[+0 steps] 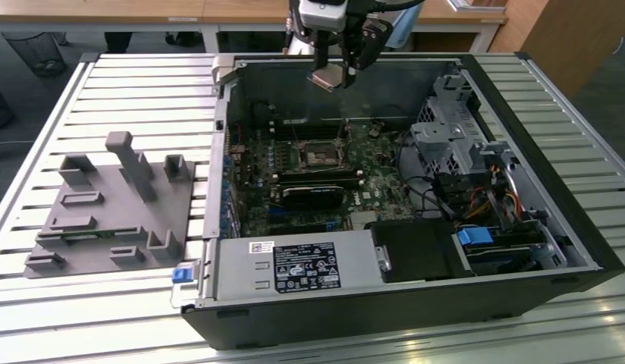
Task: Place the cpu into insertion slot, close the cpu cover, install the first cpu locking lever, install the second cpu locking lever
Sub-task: 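Place the cpu into insertion slot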
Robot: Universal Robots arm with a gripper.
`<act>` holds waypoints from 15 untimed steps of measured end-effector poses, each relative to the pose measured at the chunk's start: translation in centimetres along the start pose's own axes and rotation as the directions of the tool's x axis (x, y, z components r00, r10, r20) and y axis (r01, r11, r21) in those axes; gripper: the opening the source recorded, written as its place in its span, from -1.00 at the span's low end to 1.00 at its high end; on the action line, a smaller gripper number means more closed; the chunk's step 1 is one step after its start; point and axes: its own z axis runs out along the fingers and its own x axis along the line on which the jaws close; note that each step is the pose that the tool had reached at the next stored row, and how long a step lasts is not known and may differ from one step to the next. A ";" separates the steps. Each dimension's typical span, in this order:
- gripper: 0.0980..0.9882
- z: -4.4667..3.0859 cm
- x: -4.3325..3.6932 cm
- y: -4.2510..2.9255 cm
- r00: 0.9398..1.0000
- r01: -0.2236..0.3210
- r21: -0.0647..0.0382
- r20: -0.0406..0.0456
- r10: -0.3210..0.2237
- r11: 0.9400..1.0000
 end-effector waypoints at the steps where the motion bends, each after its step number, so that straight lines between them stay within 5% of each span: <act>1: 0.00 0.00 0.00 0.00 1.000 -0.002 0.000 0.000 0.002 1.000; 15: 0.00 0.00 0.00 0.00 0.999 -0.036 -0.001 0.003 0.036 0.999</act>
